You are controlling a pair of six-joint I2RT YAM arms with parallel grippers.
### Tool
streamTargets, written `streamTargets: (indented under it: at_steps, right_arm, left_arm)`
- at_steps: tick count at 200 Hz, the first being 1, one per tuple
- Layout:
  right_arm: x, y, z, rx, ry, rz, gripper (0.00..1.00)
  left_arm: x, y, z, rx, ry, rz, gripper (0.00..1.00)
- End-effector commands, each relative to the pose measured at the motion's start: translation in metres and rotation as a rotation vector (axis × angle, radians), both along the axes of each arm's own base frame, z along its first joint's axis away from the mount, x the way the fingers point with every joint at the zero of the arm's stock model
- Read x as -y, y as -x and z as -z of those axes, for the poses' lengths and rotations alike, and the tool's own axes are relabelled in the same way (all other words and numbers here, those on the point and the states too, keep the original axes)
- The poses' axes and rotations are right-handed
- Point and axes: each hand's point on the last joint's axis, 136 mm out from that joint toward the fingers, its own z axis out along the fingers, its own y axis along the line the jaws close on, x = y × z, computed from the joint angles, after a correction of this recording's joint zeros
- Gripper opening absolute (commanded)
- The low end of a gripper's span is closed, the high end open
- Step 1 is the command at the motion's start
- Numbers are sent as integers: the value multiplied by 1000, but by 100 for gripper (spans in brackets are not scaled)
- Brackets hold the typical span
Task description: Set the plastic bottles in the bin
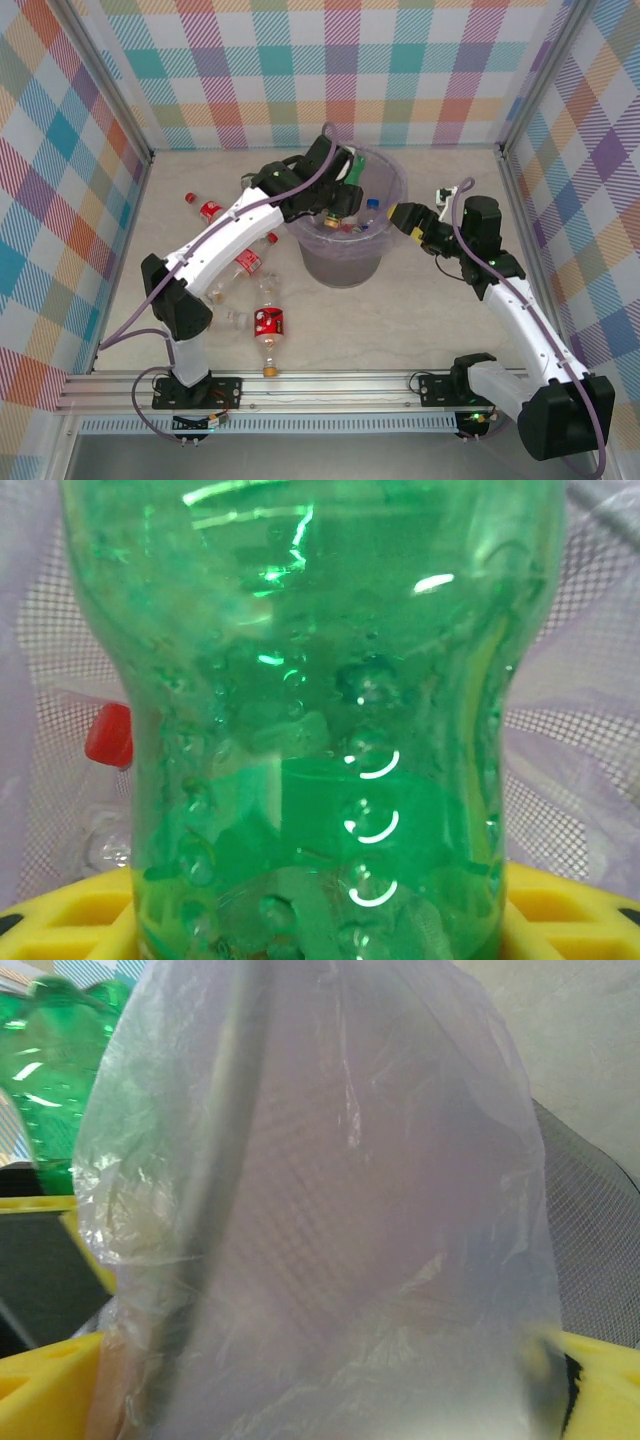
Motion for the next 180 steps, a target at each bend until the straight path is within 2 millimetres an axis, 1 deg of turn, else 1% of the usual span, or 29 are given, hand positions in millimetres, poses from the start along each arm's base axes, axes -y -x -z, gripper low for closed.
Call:
streamTargets:
  at_steps: [1,16,39,63,74,98,124,147,168,180]
  right_arm:
    - [-1,-2,0,16,-1,-7,98]
    - [-2,-2,1,13,-1,-7,98]
    - [-1,-2,0,16,-1,-5,98]
    - [-1,-1,1,17,1,-5,98]
    - [-1,-1,1,15,0,-6,98]
    - [-1,-1,2,13,0,-6,97]
    - [-1,-1,1,15,1,-7,97]
    - [-1,-1,2,13,1,-7,98]
    - [-1,-1,2,14,1,-7,98]
    - [-1,-1,2,14,1,-7,97]
  left_arm:
    - [5,7,20,-53,-42,45,25]
    - [8,9,30,-84,-44,56,28]
    - [11,10,39,-112,-49,59,35]
    - [12,10,42,-119,-47,60,48]
    - [12,10,39,-115,-42,58,55]
    - [10,10,33,-101,-31,52,66]
    - [9,10,27,-86,-24,48,73]
    - [6,10,19,-65,-19,42,83]
    - [2,8,8,-40,-5,33,85]
    - [-3,7,-3,-16,13,21,85]
